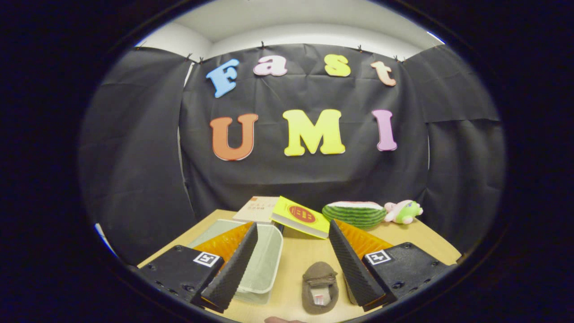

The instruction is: Open the storage box then place both shoes into the box .Put the left shoe in first, then the right shoe, with the right side of both shoes facing outward in a uniform manner.

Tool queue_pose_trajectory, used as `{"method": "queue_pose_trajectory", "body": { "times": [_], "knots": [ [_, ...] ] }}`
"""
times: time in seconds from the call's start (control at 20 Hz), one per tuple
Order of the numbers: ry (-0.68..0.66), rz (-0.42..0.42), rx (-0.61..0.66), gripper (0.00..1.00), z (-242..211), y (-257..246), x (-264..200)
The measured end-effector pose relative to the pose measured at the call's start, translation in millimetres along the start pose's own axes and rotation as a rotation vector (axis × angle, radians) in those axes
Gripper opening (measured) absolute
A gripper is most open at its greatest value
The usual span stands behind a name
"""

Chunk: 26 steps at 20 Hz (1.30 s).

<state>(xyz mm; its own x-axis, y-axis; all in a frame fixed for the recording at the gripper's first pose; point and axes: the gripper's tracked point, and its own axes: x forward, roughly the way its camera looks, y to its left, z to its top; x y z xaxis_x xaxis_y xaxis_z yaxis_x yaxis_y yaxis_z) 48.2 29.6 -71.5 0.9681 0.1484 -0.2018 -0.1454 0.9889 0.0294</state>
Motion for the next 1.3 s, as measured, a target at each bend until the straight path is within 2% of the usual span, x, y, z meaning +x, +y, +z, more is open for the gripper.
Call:
{"method": "queue_pose_trajectory", "body": {
  "times": [0.2, 0.4, 0.7, 0.95, 1.3],
  "knots": [
    [0.099, 0.059, 0.064, 1.00, -24.6, 0.0, 28.9],
    [0.190, 0.125, 0.065, 1.00, -43.3, -7.2, 55.9],
    [0.390, 0.354, 0.276, 1.00, -79.3, 9.3, 95.4],
    [0.535, 0.620, 0.428, 1.00, -98.8, 31.1, 110.3],
    [0.692, 0.798, 0.543, 0.99, -123.1, 33.4, 130.8]
  ]
}}
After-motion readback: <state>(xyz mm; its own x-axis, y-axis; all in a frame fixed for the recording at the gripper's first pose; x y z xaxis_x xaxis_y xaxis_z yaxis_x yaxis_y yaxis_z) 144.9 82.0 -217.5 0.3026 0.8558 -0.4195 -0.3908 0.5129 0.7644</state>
